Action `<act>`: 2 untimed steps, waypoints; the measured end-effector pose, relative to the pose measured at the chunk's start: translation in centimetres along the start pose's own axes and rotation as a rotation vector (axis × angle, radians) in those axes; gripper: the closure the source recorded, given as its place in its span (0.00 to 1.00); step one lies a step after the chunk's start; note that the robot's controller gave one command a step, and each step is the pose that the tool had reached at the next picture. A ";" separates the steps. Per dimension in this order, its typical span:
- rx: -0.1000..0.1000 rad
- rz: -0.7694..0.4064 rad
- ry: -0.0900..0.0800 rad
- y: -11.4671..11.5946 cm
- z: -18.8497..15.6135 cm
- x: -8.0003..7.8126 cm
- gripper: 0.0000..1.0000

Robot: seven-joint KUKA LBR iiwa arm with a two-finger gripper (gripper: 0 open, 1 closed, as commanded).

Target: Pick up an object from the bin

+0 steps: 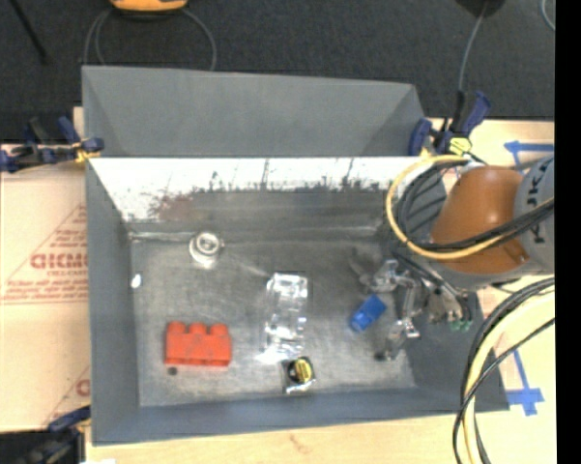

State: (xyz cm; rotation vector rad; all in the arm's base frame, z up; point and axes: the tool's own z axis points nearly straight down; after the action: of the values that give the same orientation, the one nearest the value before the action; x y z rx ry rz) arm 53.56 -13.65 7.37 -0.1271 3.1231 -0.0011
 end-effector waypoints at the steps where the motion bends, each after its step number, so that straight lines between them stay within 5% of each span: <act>1: 0.005 -0.005 -0.004 -0.1 -0.2 -0.2 1.00; 2: 0.004 -0.166 0.005 -2.5 -14.1 1.0 1.00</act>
Offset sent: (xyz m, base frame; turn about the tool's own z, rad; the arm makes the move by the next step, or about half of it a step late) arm 0.0000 0.0000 0.0000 0.0000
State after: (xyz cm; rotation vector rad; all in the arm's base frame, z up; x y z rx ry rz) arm 52.57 -16.26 21.43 -0.3858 3.1064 -0.0092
